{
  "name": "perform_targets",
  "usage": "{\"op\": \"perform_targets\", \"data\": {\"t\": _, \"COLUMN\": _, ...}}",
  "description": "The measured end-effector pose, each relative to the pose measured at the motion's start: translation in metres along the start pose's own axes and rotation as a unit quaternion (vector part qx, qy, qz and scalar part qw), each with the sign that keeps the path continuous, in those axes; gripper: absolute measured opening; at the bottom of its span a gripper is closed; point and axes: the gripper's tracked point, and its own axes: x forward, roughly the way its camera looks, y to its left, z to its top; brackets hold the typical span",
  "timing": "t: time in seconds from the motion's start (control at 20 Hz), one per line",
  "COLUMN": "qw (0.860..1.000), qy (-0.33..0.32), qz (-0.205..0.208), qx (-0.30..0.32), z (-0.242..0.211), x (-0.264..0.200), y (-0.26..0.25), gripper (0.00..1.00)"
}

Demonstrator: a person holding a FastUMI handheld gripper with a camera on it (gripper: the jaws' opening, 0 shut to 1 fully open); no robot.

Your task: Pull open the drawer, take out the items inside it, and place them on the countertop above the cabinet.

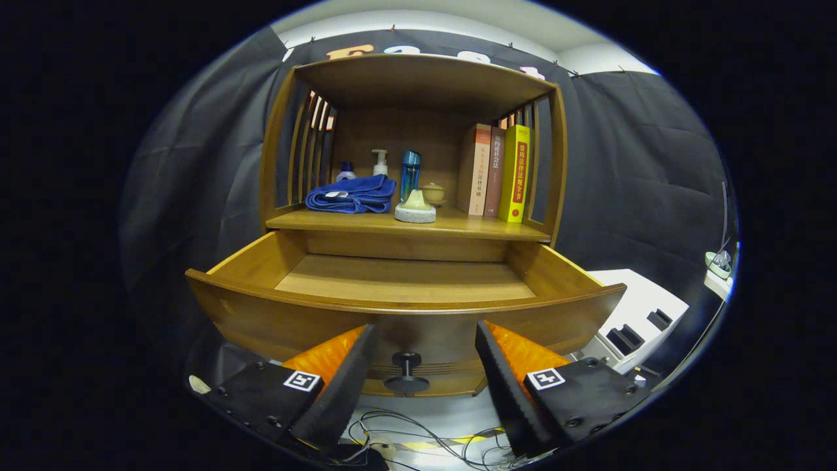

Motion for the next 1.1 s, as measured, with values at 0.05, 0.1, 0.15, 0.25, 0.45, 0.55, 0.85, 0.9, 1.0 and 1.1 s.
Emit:
{"op": "perform_targets", "data": {"t": 0.05, "qw": 1.000, "qy": 0.004, "qz": 0.009, "qx": 0.004, "z": -0.003, "x": 0.003, "y": 0.007, "gripper": 0.95}}
{"op": "perform_targets", "data": {"t": 0.1, "qw": 1.000, "qy": 0.003, "qz": 0.011, "qx": 0.005, "z": -0.003, "x": 0.004, "y": 0.007, "gripper": 0.95}}
{"op": "perform_targets", "data": {"t": 0.15, "qw": 1.000, "qy": -0.001, "qz": 0.015, "qx": 0.005, "z": 0.001, "x": 0.006, "y": 0.008, "gripper": 0.95}}
{"op": "perform_targets", "data": {"t": 0.25, "qw": 1.000, "qy": 0.005, "qz": 0.020, "qx": 0.005, "z": 0.000, "x": 0.010, "y": 0.010, "gripper": 0.95}}
{"op": "perform_targets", "data": {"t": 0.45, "qw": 1.000, "qy": 0.004, "qz": 0.017, "qx": 0.004, "z": 0.004, "x": 0.020, "y": 0.012, "gripper": 0.97}}
{"op": "perform_targets", "data": {"t": 0.55, "qw": 1.000, "qy": 0.009, "qz": 0.017, "qx": 0.007, "z": 0.005, "x": 0.027, "y": 0.012, "gripper": 0.97}}
{"op": "perform_targets", "data": {"t": 0.85, "qw": 1.000, "qy": 0.002, "qz": 0.011, "qx": 0.010, "z": 0.023, "x": 0.062, "y": 0.014, "gripper": 0.96}}
{"op": "perform_targets", "data": {"t": 0.9, "qw": 1.000, "qy": 0.013, "qz": 0.012, "qx": 0.007, "z": 0.020, "x": 0.069, "y": 0.015, "gripper": 0.96}}
{"op": "perform_targets", "data": {"t": 1.0, "qw": 1.000, "qy": 0.015, "qz": 0.011, "qx": 0.003, "z": 0.023, "x": 0.085, "y": 0.016, "gripper": 0.96}}
{"op": "perform_targets", "data": {"t": 1.1, "qw": 1.000, "qy": 0.016, "qz": 0.010, "qx": -0.001, "z": 0.024, "x": 0.097, "y": 0.017, "gripper": 0.96}}
